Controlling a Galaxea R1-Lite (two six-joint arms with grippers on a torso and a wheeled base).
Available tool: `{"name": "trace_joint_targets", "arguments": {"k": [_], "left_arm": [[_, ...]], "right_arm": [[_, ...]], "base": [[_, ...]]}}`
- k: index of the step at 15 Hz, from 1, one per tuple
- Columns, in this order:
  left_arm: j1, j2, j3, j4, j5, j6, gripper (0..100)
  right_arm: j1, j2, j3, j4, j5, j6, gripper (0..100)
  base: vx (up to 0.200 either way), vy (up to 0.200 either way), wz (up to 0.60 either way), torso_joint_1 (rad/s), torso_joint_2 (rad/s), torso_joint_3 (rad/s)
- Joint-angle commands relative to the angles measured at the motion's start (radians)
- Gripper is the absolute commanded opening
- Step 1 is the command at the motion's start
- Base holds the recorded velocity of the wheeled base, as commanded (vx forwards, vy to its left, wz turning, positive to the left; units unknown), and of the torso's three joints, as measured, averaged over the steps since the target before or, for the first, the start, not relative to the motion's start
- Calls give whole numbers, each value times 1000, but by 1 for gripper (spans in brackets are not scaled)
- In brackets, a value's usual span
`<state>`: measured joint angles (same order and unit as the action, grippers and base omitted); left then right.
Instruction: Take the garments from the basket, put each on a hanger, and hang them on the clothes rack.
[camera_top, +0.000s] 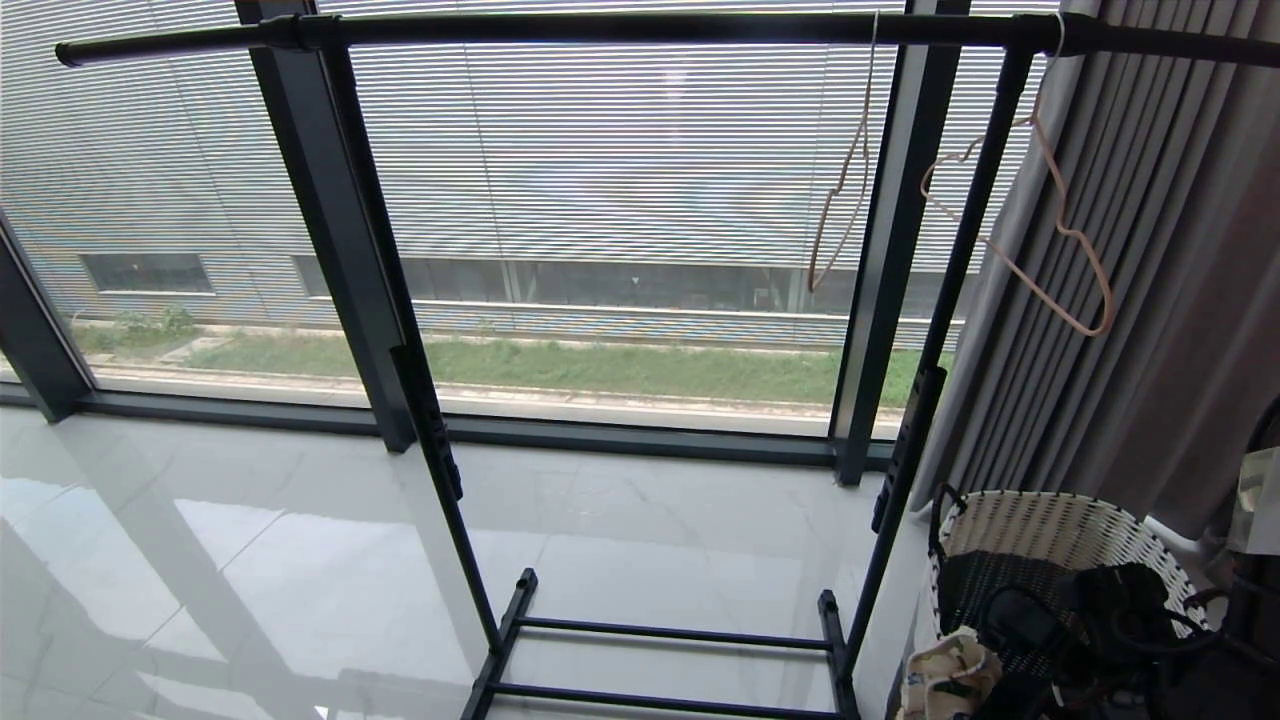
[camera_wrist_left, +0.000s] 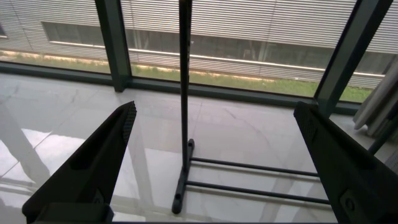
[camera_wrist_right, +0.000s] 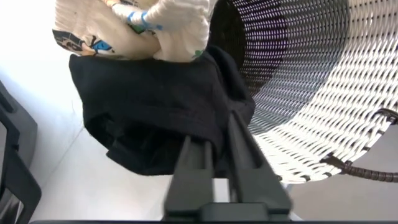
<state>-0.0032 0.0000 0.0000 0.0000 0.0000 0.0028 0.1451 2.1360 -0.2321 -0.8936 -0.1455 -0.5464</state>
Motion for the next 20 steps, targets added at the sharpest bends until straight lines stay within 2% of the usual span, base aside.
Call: {"name": "trace_joint_targets", "arguments": {"k": [1,5,7,9,12,13,14,16,20], "left_arm": [[0,0,0,0,2,0,100],[0,0,0,0,0,0,100],[0,2,0,0,0,0,100],[0,0,0,0,0,0,100],[0,0,0,0,0,5,100],[2,0,0,0,0,10,100],[0,0,0,0,0,31,100],[0,0,0,0,0,33,100],[0,0,0,0,0,29,100]], "right_arm": [[-1,-76,40,-1,1,2,0],[-1,-297,88,28,3,0,0],[1,-484,85,180,6,0,0],[21,-702,-9,450,12,2,0],[57,-952,-273,973,57,5,0],[60,-975,-316,1041,69,5,0],[71,-1030,-414,1188,101,6,0],[97,-1070,-460,1239,106,6,0],[174,-1065,-504,1239,107,8,0]], "base": [[0,0,0,0,0,0],[0,0,0,0,0,0],[0,0,0,0,0,0],[0,0,0,0,0,0],[0,0,0,0,0,0],[-200,0,0,2,-2,7],[-200,0,0,2,-2,2],[-200,0,0,2,2,2],[-200,0,0,-1,1,1]]}}
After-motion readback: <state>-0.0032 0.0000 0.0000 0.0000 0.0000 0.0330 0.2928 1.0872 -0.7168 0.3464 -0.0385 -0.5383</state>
